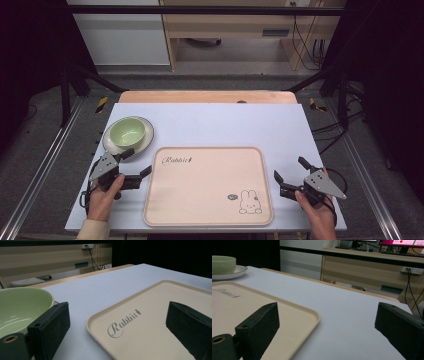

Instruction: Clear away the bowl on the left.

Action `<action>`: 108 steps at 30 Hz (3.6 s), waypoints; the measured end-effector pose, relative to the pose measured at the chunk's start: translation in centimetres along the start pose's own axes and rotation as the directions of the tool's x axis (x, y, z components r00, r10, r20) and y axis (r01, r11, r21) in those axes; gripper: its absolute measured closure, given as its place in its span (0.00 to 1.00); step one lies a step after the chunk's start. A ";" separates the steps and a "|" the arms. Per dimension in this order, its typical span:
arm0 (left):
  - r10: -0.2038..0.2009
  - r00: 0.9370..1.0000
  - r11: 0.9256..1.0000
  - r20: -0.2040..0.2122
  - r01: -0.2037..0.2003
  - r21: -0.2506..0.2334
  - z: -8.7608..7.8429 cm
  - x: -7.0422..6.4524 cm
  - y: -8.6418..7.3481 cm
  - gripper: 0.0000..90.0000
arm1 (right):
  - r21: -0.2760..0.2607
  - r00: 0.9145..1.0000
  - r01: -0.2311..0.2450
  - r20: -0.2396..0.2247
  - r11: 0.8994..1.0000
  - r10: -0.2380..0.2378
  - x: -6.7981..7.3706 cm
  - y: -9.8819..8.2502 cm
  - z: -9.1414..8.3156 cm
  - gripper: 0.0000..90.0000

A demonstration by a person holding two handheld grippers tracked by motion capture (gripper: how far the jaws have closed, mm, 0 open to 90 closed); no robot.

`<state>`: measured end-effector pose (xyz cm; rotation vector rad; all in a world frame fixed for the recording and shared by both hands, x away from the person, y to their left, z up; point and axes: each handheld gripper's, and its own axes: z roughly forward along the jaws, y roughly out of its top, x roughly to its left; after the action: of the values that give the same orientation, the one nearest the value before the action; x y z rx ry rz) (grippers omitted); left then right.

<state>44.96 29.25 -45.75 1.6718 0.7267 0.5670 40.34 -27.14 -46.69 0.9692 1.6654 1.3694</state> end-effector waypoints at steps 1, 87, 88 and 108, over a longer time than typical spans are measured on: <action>0.002 1.000 1.000 0.003 -0.002 -0.002 -0.1 0.0 0.1 0.06 | -0.003 1.000 0.002 -0.004 1.000 -0.002 0.0 0.0 0.0 0.06; -0.063 0.852 0.881 -0.520 0.293 0.372 4.0 13.4 5.6 0.41 | 0.021 0.999 0.015 -0.048 1.000 -0.014 0.6 0.4 -0.2 0.06; -0.063 0.852 0.881 -0.520 0.293 0.372 4.0 13.4 5.6 0.42 | 0.021 0.999 0.015 -0.048 1.000 -0.014 0.6 0.4 -0.2 0.06; -0.234 0.795 0.799 -0.560 0.485 0.356 3.7 14.8 3.3 0.75 | 0.020 0.997 -0.015 -0.071 1.000 0.017 0.5 0.3 -0.1 0.06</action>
<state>58.33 37.07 -43.47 1.7741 1.6583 0.5544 40.09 -26.70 -46.44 0.9568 1.7297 1.4153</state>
